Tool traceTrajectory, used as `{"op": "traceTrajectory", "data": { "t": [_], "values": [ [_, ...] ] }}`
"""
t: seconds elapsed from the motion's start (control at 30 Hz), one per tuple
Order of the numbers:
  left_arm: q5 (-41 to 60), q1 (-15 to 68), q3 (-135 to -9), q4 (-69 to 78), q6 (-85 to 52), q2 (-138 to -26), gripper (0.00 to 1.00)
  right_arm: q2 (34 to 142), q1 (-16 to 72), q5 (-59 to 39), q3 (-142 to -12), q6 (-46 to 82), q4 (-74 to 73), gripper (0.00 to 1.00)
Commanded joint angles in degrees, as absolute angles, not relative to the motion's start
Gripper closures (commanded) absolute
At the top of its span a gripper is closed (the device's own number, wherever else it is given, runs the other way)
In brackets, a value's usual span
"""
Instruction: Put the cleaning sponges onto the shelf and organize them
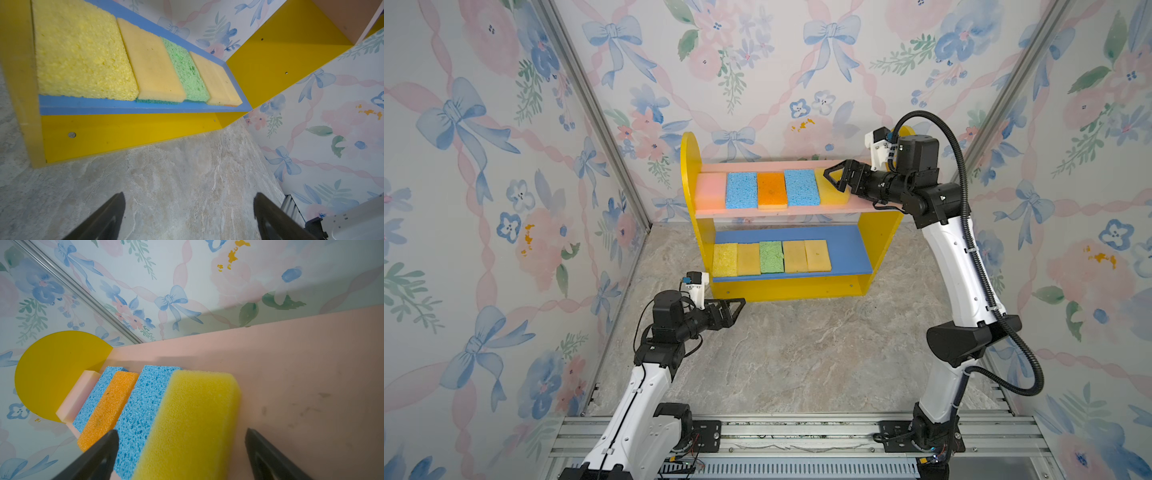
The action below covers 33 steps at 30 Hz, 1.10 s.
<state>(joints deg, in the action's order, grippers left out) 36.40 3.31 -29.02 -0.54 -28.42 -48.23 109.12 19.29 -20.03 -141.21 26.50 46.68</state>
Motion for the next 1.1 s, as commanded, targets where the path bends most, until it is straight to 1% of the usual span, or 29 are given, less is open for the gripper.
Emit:
{"op": "traceTrajectory", "data": {
  "t": [0.0,0.2,0.3,0.37,0.57,0.67,0.77,0.87,0.93,1.07],
  "values": [
    [35.7,3.3,-28.3,-0.6,-26.9,-47.3,0.02,105.0,19.8,-17.9,-140.7,25.6,48.3,0.03],
    [35.2,3.3,-28.1,-0.6,-26.8,-46.1,0.02,100.2,20.2,-18.2,-139.2,25.8,48.3,0.03],
    [34.7,3.3,-28.0,-0.6,-26.8,-45.6,0.02,97.4,21.1,-20.8,-137.2,26.6,48.0,0.03],
    [34.1,3.3,-27.9,-0.6,-26.8,-45.3,0.02,95.1,21.8,-23.8,-133.6,27.2,46.5,0.03],
    [31.1,3.2,-27.6,-0.8,-26.6,-44.2,0.02,81.5,23.4,-34.6,-113.4,30.1,38.1,0.03],
    [29.3,3.2,-27.4,-1.0,-26.2,-43.8,0.02,76.5,23.3,-39.2,-105.0,27.7,40.6,0.03],
    [27.5,3.2,-27.2,-1.0,-26.0,-43.3,0.02,73.0,23.3,-40.7,-97.7,22.3,46.8,0.03],
    [25.8,3.2,-26.9,-1.0,-25.6,-43.1,0.02,70.1,23.2,-37.6,-89.4,15.7,52.6,0.03],
    [24.0,3.2,-26.6,-1.1,-25.6,-42.8,0.02,68.3,23.1,-31.0,-83.9,12.4,55.1,0.03],
    [19.4,3.2,-25.8,-1.2,-25.1,-41.5,0.02,64.7,20.7,-22.0,-74.0,9.6,52.4,0.03]
  ]
}}
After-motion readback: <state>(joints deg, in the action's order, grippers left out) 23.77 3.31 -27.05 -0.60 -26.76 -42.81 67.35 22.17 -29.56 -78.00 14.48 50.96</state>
